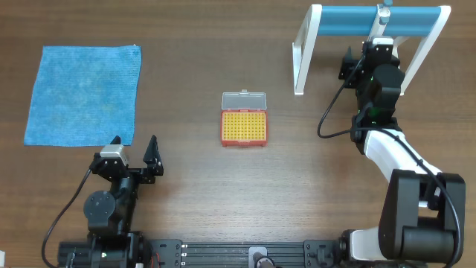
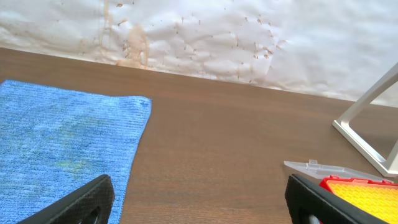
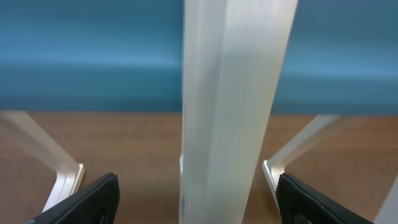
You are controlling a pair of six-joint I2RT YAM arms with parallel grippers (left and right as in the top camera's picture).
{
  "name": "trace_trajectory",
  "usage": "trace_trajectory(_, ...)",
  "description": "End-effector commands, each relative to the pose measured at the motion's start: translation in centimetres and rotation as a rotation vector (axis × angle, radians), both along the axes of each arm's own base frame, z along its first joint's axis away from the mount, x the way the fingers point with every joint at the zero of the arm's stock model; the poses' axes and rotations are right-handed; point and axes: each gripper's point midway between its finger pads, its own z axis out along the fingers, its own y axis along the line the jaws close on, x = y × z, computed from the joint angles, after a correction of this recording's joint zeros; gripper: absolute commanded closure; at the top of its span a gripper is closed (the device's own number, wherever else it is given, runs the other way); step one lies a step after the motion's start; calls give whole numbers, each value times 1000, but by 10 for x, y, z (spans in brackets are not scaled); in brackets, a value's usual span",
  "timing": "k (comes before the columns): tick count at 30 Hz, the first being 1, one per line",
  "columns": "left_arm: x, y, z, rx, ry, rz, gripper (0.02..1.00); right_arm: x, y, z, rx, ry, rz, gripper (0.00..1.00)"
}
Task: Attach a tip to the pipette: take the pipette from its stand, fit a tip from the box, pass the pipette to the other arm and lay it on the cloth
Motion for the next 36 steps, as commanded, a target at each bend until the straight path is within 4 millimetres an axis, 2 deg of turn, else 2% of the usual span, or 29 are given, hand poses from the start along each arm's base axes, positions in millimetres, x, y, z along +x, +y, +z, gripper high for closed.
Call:
trace_trajectory(1, 0, 0, -2, 16, 8, 2, 128, 7, -6, -1, 12, -11, -21, 183)
trace_trajectory(8, 0, 0, -2, 16, 7, 2, 126, 7, -6, -1, 12, -10, -21, 209)
trace_trajectory(9, 0, 0, -2, 16, 7, 2, 126, 7, -6, -1, 12, -10, -21, 408)
trace_trajectory(10, 0, 0, -2, 16, 7, 2, 128, 7, -6, -1, 12, -10, -21, 529)
trace_trajectory(11, 0, 0, -2, 16, 7, 2, 128, 7, -6, -1, 12, -10, -21, 755)
trace_trajectory(12, 0, 0, -2, 16, 7, 2, 128, 7, -6, -1, 12, -10, -21, 873)
trace_trajectory(13, 0, 0, -2, 16, 7, 2, 128, 7, -6, -1, 12, -10, -21, 915)
trace_trajectory(24, 0, 0, -2, 16, 7, 2, 128, 7, -6, 3, 12, -19, -21, 923)
trace_trajectory(27, 0, 0, -2, 16, 7, 2, 128, 5, -6, 17, 8, -50, -21, 923)
trace_trajectory(28, 0, 0, -2, 16, 7, 2, 128, 3, -6, 29, 6, -74, -21, 923)
trace_trajectory(31, 0, 0, -2, 16, 7, 2, 128, -4, -5, 47, 40, -104, -28, 923)
trace_trajectory(36, 0, 0, -2, 16, 7, 2, 128, -15, -2, 61, 67, -102, -26, 923)
